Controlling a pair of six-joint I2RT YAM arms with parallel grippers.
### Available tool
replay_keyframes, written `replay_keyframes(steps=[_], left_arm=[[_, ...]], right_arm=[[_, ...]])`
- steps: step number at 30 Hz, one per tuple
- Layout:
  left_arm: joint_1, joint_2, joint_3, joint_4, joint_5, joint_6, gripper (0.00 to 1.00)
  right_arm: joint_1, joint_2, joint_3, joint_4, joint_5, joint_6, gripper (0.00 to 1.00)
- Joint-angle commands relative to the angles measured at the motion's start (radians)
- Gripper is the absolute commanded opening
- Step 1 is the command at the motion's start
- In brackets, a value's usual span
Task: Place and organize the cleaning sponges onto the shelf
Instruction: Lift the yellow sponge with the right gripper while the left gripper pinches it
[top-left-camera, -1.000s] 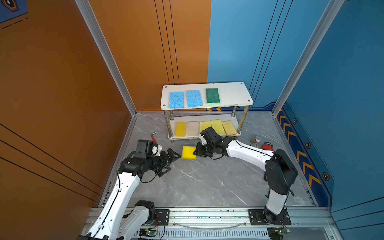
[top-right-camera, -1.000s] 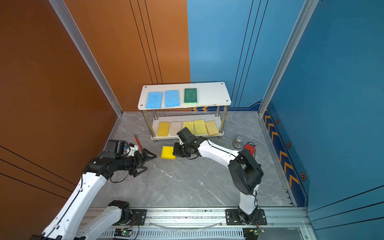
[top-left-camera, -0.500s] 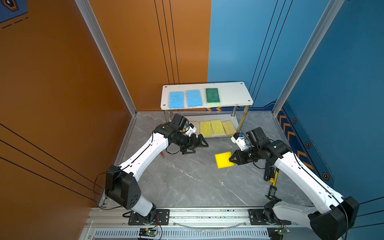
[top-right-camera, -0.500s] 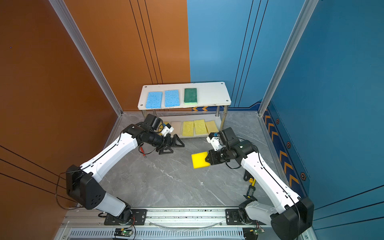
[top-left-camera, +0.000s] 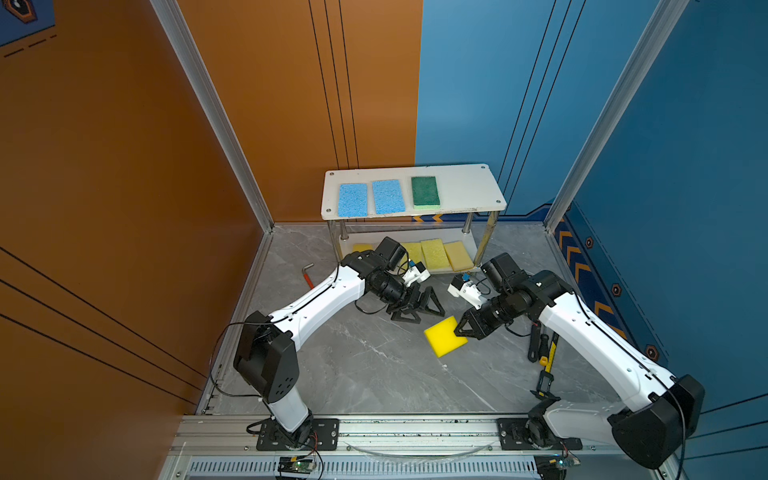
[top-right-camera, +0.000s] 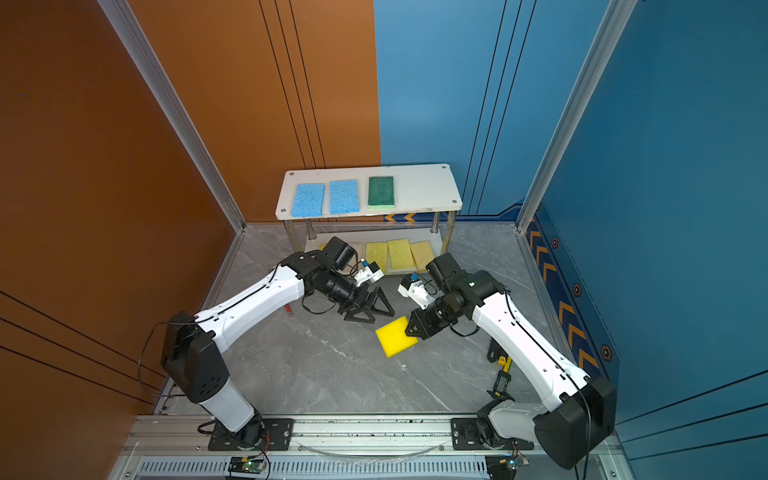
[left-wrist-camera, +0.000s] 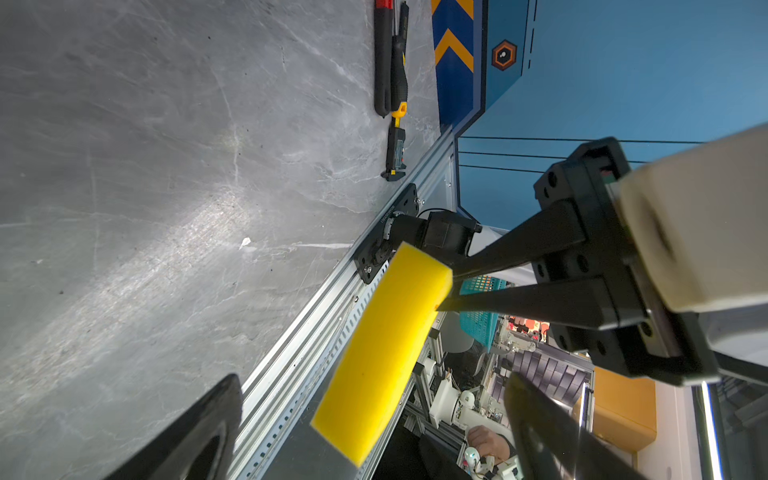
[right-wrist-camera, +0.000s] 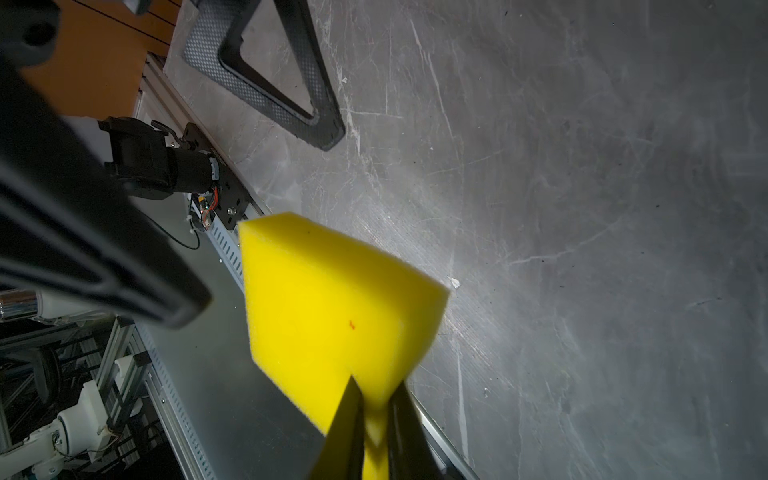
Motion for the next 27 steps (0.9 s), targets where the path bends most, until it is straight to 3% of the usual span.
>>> replay_keyframes(steps=[1,12,23,27], left_arm=[[-0.014,0.005,-0.035,-0.019,0.053,0.038,0.95],[-0.012,-0.032,-0.070,-0.002,0.095,0.031,0.87],[-0.005,-0.050,-0.115,0.058,0.131,-0.012,0.47],[-0.003,-0.051,-0.113,0.066,0.134,-0.022,0.46]], right_arm=[[0.012,0.022,0.042,-0.026,-0.027,-0.035,0.13],[0.022,0.034,0.063,0.006,-0.052,-0.039,0.13],[0.028,0.031,0.053,0.018,-0.045,-0.033,0.13],[0.031,0.031,0.052,0.024,-0.043,-0.028,0.13]])
